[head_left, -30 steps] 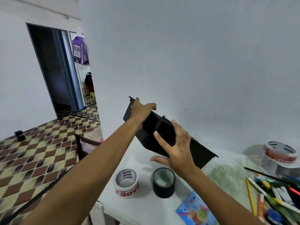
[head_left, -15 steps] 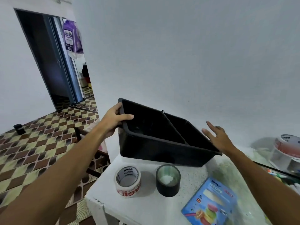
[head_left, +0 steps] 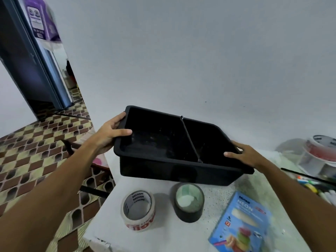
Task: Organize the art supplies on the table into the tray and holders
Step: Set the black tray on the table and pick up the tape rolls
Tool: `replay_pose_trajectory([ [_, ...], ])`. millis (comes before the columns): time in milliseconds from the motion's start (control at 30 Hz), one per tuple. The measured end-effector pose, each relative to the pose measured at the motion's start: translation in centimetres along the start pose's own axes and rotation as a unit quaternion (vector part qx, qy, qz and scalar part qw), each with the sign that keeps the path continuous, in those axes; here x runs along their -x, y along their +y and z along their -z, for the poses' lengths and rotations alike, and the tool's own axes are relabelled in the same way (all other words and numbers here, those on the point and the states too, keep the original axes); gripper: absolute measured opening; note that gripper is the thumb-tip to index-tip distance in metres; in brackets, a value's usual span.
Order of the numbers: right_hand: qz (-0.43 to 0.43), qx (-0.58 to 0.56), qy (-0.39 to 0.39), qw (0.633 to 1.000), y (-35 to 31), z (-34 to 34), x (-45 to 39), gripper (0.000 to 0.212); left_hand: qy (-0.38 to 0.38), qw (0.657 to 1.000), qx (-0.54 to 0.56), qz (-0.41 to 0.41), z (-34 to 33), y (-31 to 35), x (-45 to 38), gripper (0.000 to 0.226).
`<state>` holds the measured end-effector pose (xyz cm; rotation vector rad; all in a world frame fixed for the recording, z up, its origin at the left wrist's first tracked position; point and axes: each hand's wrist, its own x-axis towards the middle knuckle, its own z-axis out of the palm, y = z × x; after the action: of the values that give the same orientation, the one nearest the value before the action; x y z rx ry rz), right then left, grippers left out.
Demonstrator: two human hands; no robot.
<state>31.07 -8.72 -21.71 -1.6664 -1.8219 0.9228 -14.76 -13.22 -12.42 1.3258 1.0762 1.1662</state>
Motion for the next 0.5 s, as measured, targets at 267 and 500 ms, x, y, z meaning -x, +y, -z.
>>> replay_pose_trajectory([
  [267,-0.037,-0.029,0.114,0.992,2.0,3.1,3.9,0.096,-0.091,0.992,-0.070,0.043,-1.1,-1.3,-5.3,0.115],
  [500,-0.036,-0.015,0.181,0.983,2.4,4.0,5.5,0.086,-0.114,0.990,-0.033,0.076,-3.7,-4.1,-8.5,0.083],
])
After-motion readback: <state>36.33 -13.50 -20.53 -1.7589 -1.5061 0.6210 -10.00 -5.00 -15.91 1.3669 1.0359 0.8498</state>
